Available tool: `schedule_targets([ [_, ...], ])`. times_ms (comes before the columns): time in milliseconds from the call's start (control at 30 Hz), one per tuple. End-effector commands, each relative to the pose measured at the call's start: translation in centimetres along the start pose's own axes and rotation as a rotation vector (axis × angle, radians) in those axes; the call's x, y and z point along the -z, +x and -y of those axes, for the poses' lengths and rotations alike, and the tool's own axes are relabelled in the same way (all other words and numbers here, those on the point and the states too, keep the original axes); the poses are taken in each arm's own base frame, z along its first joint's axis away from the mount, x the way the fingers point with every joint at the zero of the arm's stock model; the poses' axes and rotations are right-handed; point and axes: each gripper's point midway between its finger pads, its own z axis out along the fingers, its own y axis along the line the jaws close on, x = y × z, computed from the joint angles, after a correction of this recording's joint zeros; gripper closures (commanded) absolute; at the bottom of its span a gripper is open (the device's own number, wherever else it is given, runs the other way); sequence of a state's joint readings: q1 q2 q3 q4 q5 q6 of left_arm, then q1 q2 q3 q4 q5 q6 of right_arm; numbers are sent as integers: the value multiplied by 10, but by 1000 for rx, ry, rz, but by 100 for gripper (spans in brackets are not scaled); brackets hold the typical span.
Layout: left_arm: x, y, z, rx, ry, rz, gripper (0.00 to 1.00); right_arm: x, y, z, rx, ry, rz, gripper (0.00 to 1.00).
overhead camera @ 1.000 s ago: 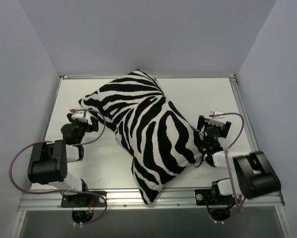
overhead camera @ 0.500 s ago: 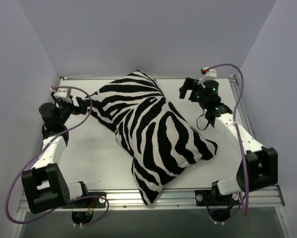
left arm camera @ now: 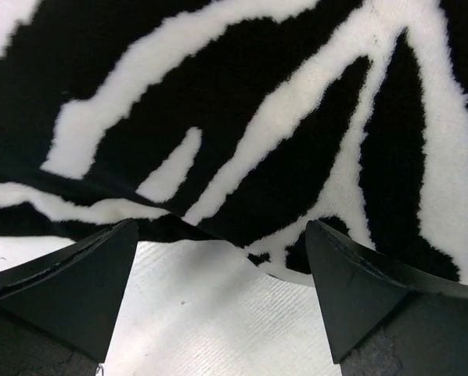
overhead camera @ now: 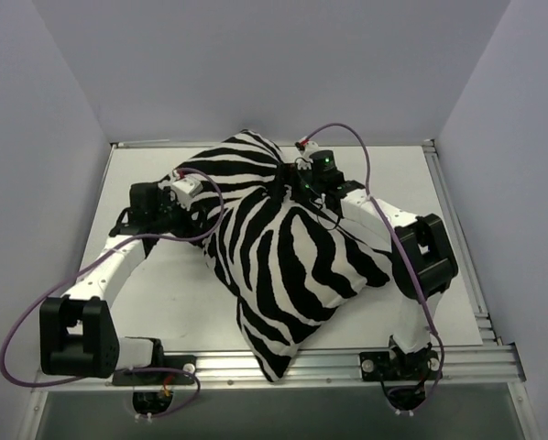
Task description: Remove the pillowcase from the pillow
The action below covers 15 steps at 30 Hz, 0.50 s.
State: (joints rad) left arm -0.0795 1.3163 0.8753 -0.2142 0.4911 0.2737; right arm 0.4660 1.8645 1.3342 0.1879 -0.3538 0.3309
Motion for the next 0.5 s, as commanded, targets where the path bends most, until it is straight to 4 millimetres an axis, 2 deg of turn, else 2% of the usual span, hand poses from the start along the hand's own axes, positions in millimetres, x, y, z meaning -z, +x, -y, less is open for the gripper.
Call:
schedule_targets([
  [0, -6, 6, 5, -70, 3, -48, 1, -8, 29, -33, -67, -184, -64, 9],
  [33, -12, 10, 4, -68, 5, -61, 1, -9, 31, -36, -76, -202, -67, 25],
  [100, -19, 12, 3, -52, -2, -68, 0, -15, 37, -45, -100, -252, -81, 49],
  [133, -24, 12, 0, -45, -9, -66, 0, -16, 39, -48, -105, -262, -84, 73],
  [200, -24, 8, -5, -26, -36, -55, 0, -17, 36, -55, -120, -289, -76, 100],
  [267, -15, -3, -7, -37, -53, -21, 0, -10, 23, -54, -127, -275, -40, 100],
  [300, -10, -8, -6, -43, -50, -5, 0, -7, 9, -42, -129, -231, -4, 100],
  [333, 4, -20, -8, -54, -67, 33, 0, -1, -4, -35, -127, -201, 24, 100],
  [400, 23, -38, -7, -53, -69, 88, 0, 22, -32, -10, -141, -107, 71, 100],
  [433, 44, -52, -15, -45, -107, 140, 0, 32, -53, 2, -124, -49, 123, 100],
  [467, 55, -60, -16, -37, -114, 171, 0, 51, -68, 6, -120, -15, 153, 100],
])
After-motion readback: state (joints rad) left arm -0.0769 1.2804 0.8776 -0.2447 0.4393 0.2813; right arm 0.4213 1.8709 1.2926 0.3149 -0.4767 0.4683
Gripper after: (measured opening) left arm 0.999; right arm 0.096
